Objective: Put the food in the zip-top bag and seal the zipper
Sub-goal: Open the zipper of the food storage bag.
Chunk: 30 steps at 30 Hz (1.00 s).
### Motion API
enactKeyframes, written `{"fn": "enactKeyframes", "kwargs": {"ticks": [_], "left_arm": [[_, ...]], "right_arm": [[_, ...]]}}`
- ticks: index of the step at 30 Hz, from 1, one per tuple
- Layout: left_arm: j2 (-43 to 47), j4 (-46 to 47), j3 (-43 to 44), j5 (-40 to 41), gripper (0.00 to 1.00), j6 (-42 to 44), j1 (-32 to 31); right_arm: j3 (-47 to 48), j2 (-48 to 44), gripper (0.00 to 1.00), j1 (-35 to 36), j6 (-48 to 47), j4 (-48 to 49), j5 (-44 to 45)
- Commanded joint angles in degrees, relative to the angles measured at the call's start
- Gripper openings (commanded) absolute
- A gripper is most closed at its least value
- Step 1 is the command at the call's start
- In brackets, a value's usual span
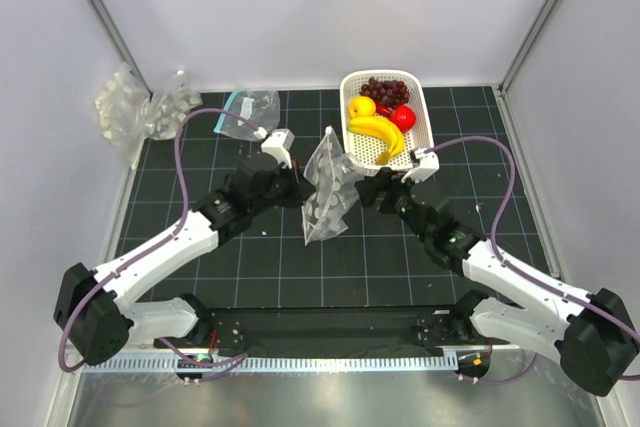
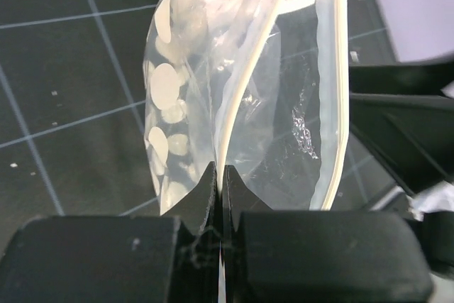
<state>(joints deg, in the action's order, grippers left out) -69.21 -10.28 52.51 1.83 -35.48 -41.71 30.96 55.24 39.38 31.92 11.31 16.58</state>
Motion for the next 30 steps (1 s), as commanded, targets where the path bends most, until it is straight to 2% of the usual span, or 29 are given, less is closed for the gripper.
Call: {"fn": "enactKeyframes", "kwargs": {"ticks": [1,3,7,10,14,16,20,23,28,30], "left_arm": [[4.2,6.1,-0.4,-5.8,0.0,-1.4,0.2],[4.3,7.1,-0.4,-7.9,0.0,-1.4,0.2],[4.3,8.8,-0.7,-12.2,0.0,-2.3,0.2],[4.4,9.8,-1.0,-13.9,0.0,-2.7,0.2],[5.1,10.5,-1.6,-16.1,0.0,-3.2,0.1],[5.4,11.8,-1.8,-16.8,0.0,-3.4,0.2],[6.0,12.1,-2.1,-17.0,0.0,-3.5,0.2],[7.2,11.9,-2.1,-16.7,0.0,-3.3,0.1],[8.7,11.6,-2.3,-16.4,0.0,-3.4,0.2],[9.4,11.7,-2.4,-16.8,0.0,-3.8,0.1]], "right_arm": [[2.3,0.7,0.81,-3.4,1.5,4.8,-9.4],[1.9,1.4,0.83,-7.9,4.5,6.6,-18.3],[-2.0,0.1,0.84,-15.5,10.1,13.2,-25.7],[-3.0,0.0,0.84,-18.8,12.6,16.2,-30.8],[-3.0,1.2,0.83,-19.5,14.0,18.5,-33.9],[-3.2,1.4,0.76,-19.6,14.1,19.6,-34.7],[-3.5,1.4,0.52,-19.6,14.3,20.0,-34.5],[-3.4,1.6,0.47,-19.6,13.9,18.7,-34.0],[-2.7,2.8,0.46,-19.6,13.5,17.5,-33.9],[-2.5,3.4,0.36,-19.6,13.5,17.3,-33.8]]}}
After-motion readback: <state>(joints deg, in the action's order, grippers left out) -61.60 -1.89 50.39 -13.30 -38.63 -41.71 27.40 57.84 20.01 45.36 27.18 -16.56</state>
